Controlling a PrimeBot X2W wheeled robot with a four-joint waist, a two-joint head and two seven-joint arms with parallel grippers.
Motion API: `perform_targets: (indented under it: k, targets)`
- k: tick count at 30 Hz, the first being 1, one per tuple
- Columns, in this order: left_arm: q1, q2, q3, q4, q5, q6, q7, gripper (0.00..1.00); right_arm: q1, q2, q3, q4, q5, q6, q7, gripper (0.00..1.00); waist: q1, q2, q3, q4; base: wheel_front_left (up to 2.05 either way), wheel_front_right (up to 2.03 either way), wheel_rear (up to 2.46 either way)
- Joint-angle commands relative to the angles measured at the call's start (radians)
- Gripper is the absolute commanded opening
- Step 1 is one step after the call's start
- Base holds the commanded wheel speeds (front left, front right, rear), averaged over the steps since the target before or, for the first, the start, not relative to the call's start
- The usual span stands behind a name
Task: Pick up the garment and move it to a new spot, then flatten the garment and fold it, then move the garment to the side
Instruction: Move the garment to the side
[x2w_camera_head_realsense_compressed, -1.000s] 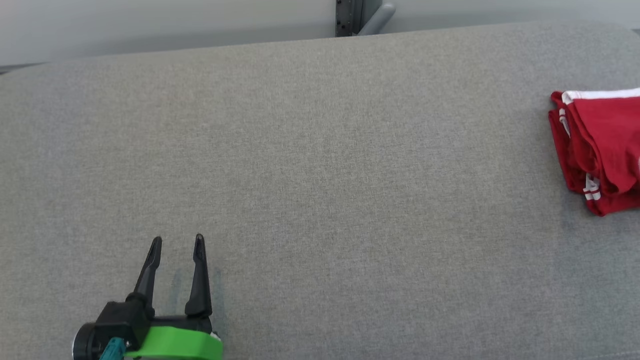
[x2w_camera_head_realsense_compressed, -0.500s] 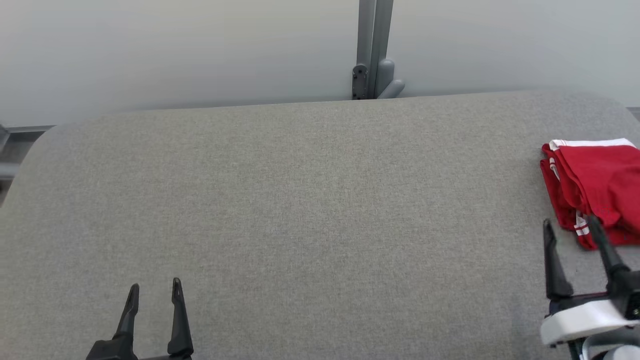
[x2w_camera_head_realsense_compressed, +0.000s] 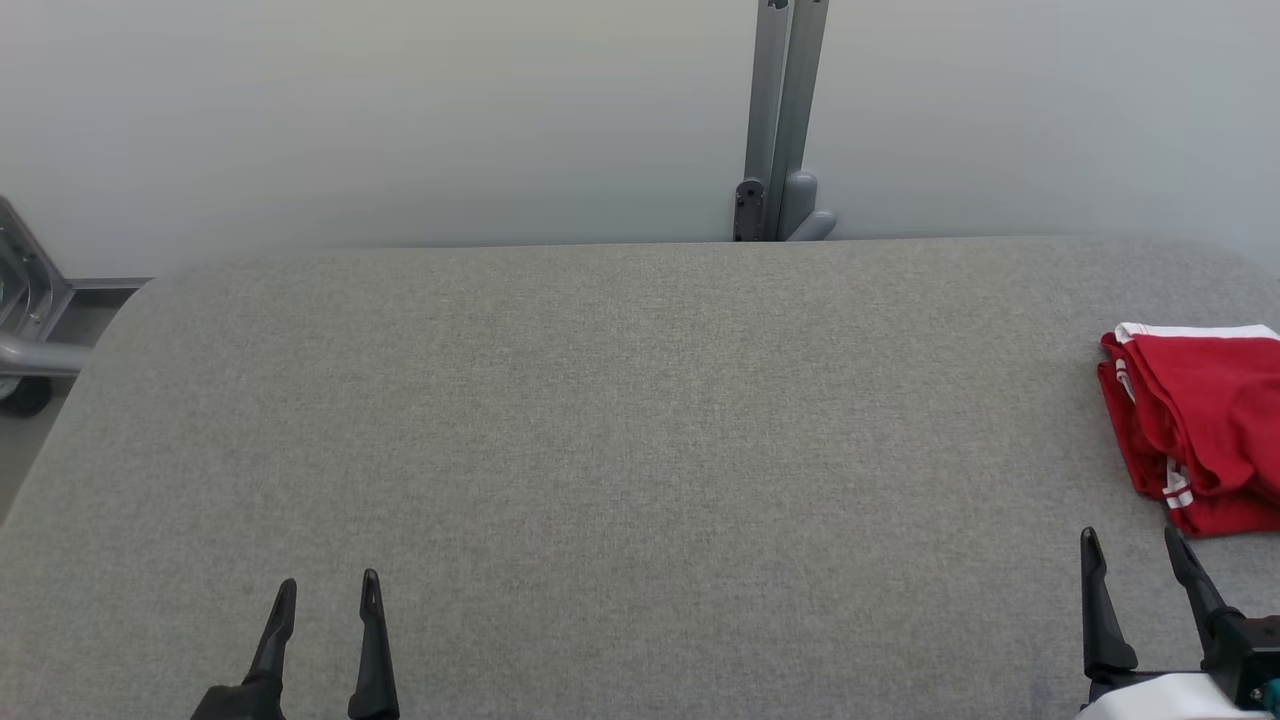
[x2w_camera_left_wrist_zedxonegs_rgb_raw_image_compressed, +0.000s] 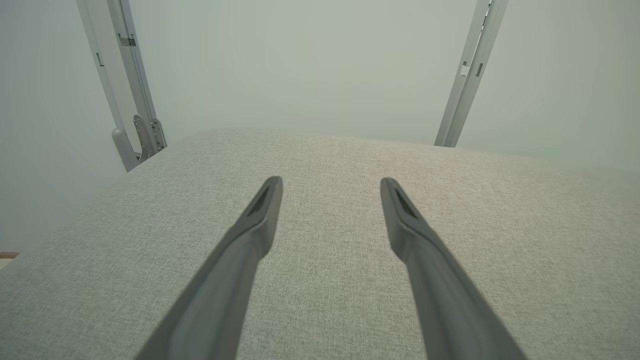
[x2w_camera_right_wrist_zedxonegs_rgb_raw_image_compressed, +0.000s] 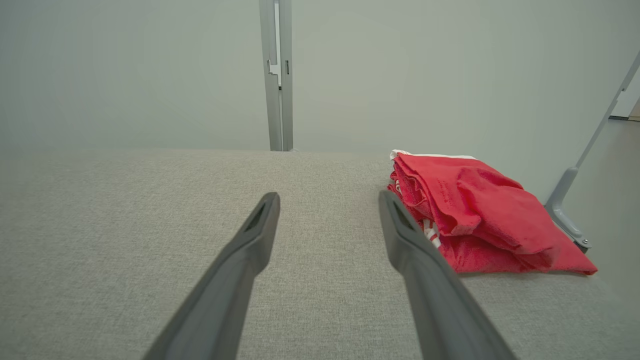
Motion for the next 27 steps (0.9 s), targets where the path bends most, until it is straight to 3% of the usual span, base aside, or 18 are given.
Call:
perform_targets:
  k: [1, 27]
  targets:
    - [0.001, 0.002, 0.002, -0.002, 0.005, -0.005, 0.000, 1.00, 0.010, 0.000, 0.002, 0.008, 0.017, -0.001, -0.004, 1.00, 0.0000, 0.0000, 0.001, -0.001, 0.00, 0.00, 0.00]
    - [-0.023, 0.002, -0.012, 0.002, 0.010, -0.035, 0.000, 1.00, 0.007, 0.000, 0.018, 0.040, 0.056, -0.001, -0.004, 1.00, 0.0000, 0.0000, 0.001, -0.026, 0.00, 0.00, 0.00]
